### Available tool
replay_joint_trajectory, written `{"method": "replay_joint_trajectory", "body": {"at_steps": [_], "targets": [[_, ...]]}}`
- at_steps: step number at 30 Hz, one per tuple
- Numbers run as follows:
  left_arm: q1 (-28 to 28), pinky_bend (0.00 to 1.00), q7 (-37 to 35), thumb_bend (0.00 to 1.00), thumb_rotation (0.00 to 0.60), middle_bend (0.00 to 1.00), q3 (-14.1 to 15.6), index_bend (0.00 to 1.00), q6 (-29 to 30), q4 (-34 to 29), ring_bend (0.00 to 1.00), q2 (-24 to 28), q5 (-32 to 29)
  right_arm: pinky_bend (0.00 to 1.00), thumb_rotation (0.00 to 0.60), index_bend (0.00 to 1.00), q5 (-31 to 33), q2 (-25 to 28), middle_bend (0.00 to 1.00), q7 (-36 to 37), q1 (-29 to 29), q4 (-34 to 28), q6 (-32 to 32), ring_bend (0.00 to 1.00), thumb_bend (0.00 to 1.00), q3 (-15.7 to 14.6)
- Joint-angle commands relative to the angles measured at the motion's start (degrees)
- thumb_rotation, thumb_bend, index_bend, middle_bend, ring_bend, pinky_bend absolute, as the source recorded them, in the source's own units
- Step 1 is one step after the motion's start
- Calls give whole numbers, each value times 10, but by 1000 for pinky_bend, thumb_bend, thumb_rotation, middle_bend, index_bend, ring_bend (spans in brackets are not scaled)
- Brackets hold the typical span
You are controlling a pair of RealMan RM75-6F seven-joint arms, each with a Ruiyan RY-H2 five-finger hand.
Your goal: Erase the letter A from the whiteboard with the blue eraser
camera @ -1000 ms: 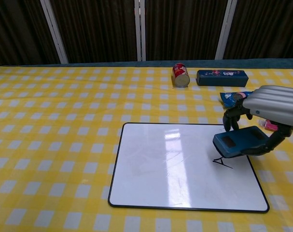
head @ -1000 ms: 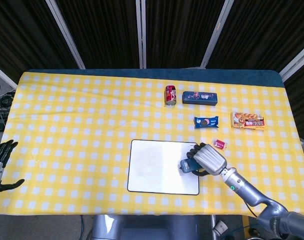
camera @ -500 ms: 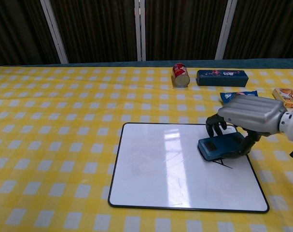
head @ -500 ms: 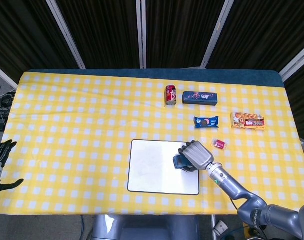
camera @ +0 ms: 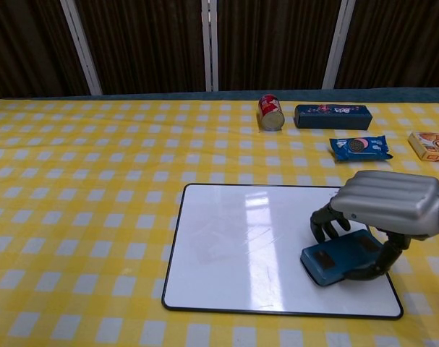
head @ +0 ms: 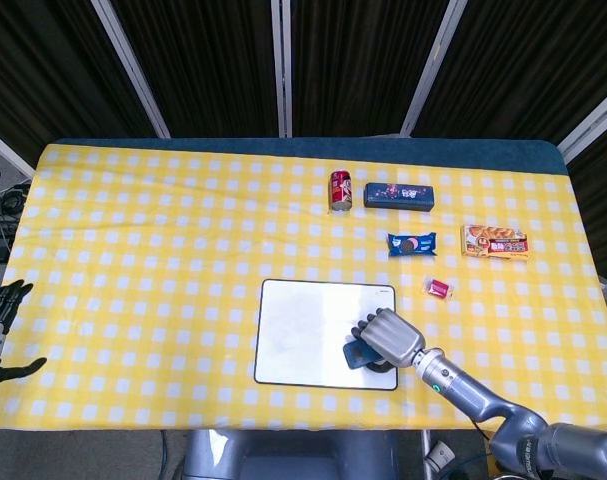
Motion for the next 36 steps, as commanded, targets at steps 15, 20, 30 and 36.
{"method": "replay_joint_trajectory", "body": {"at_steps": [15,20,30,36], "targets": [[0,0,2,0,600,0,2,0,0,1,0,-1,1,519,600,602,39,-36,601,-1,4,84,11,494,486,42],[-1,0,4,0,600,0,1,0,-1,0,0,-2,0,520,600,602,74,-57,601,-13,7,118,8,494,487,69],[0,0,5,0,600,0,1,0,0,-1,0,-2,0,520,600,602,90,-47,602,-35,9,89,-11,494,486,60],[-1,0,7,0,600,0,2,0,0,-1,0,-2,1,520,600,605,67,-17,603,-42,9,20,-25,499,493,27]]}}
